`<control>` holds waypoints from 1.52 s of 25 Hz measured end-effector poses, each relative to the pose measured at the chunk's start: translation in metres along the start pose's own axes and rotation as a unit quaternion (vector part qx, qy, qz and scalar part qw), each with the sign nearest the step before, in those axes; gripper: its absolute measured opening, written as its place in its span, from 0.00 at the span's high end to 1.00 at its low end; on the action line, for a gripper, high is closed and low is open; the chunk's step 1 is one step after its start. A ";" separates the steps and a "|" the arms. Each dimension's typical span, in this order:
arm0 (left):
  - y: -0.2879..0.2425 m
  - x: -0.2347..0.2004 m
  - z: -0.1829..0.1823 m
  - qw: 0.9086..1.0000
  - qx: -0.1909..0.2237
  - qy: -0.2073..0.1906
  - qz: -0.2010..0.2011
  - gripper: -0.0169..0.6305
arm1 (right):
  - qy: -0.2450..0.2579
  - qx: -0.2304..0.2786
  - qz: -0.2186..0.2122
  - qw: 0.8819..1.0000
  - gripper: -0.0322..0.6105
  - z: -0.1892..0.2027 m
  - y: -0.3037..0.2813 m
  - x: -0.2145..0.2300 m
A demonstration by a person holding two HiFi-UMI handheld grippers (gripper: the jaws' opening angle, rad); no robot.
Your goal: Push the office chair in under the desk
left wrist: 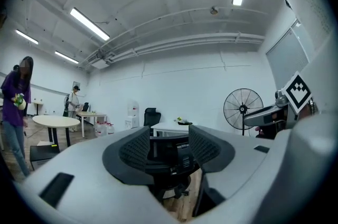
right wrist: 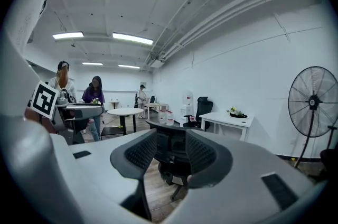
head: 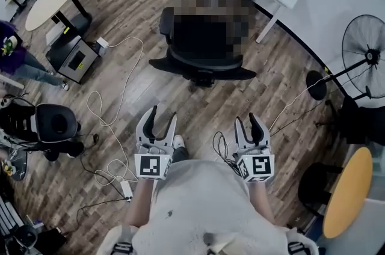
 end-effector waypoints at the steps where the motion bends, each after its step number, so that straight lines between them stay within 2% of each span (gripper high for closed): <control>1: -0.007 -0.009 0.003 1.000 0.001 -0.003 0.004 0.60 | 0.001 -0.001 0.005 1.000 0.67 -0.001 -0.010 -0.002; 9: -0.054 -0.076 0.038 0.999 -0.009 -0.002 0.033 0.60 | 0.008 -0.002 0.035 0.999 0.66 0.002 -0.087 -0.021; 13: -0.073 -0.093 0.052 0.999 -0.006 0.006 0.051 0.60 | 0.016 -0.005 0.042 0.999 0.66 0.007 -0.114 -0.025; 20: -0.122 -0.080 0.063 0.998 -0.018 0.001 0.065 0.60 | 0.003 -0.009 0.053 0.999 0.66 0.006 -0.141 0.019; 28: -0.180 -0.065 0.058 0.998 -0.053 0.003 0.033 0.60 | 0.001 -0.049 0.045 0.998 0.64 -0.012 -0.181 0.096; 34: -0.191 -0.056 0.079 0.998 -0.068 -0.015 0.008 0.60 | 0.030 -0.070 0.024 0.997 0.62 -0.008 -0.201 0.126; 38: -0.199 -0.050 0.089 0.996 -0.081 -0.020 0.012 0.60 | 0.045 -0.082 0.017 0.995 0.61 -0.006 -0.212 0.139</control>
Point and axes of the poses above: the fingertips, and each gripper's own axes: y backward along the fingers, x to its right, z out of its underside, the point moved 5 cm from there along y, backward along the fingers, and after that the axes turned 12 degrees about -y, right-handed, at the moved point
